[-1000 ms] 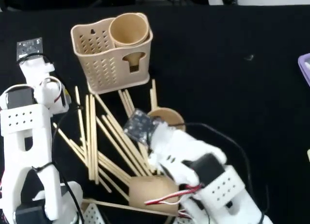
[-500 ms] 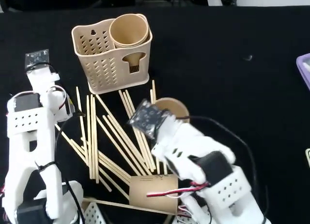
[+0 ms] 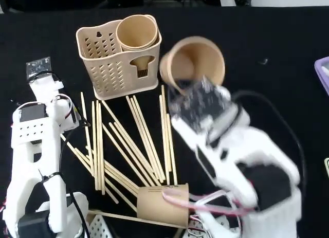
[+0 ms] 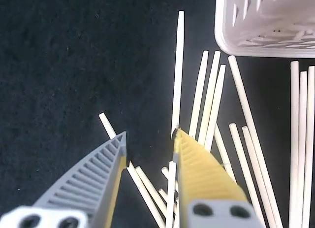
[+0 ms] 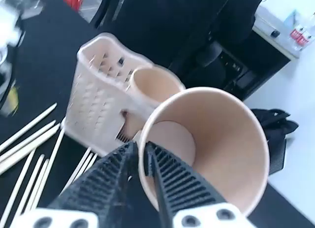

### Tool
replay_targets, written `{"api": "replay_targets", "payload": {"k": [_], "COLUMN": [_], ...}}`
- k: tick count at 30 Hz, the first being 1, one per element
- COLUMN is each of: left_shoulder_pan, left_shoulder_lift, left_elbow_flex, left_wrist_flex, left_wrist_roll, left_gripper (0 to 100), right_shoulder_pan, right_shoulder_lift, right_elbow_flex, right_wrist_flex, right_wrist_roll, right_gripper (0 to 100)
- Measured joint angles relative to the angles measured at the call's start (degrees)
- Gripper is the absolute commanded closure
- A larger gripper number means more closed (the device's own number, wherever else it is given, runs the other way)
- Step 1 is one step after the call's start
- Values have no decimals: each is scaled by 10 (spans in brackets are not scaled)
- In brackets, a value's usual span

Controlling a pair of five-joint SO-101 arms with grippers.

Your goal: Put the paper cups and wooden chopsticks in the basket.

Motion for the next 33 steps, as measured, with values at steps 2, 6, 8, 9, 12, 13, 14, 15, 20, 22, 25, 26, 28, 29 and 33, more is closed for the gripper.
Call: {"api": "replay_targets", "payload": {"k": [2, 6, 8, 9, 12, 13, 14, 15, 20, 22, 25, 26, 28, 29, 33], "left_shoulder_pan": [0, 0, 0, 0, 0, 0, 0, 0, 0, 0, 0, 0, 0, 0, 0], "left_shoulder_lift": [0, 0, 0, 0, 0, 0, 0, 0, 0, 0, 0, 0, 0, 0, 0], "left_elbow_flex": [0, 0, 0, 0, 0, 0, 0, 0, 0, 0, 0, 0, 0, 0, 0], "left_wrist_flex": [0, 0, 0, 0, 0, 0, 0, 0, 0, 0, 0, 0, 0, 0, 0], "left_wrist_roll": [4, 4, 4, 4, 4, 4, 4, 4, 4, 4, 4, 4, 4, 4, 4], "left_gripper": [841, 841, 841, 841, 841, 841, 841, 841, 841, 841, 841, 841, 841, 841, 841], "right_shoulder_pan": [-1, -1, -1, -1, -1, -1, -1, -1, -1, -2, -3, -3, -5, -6, -7], "right_shoulder_lift": [71, 204, 272, 306, 404, 433, 464, 493, 613, 642, 666, 673, 683, 686, 688], "right_elbow_flex": [-49, -156, -221, -253, -354, -388, -417, -444, -536, -564, -602, -615, -635, -642, -671], "right_wrist_flex": [-21, -45, -46, -47, -47, -47, -47, -47, -47, -41, -12, -3, 13, 19, 35], "right_wrist_roll": [0, 0, 0, 0, 0, 0, 0, 0, 0, 0, 1, 1, 1, 1, 1], "right_gripper": [988, 988, 988, 988, 988, 988, 988, 988, 988, 988, 988, 988, 988, 988, 988]}}
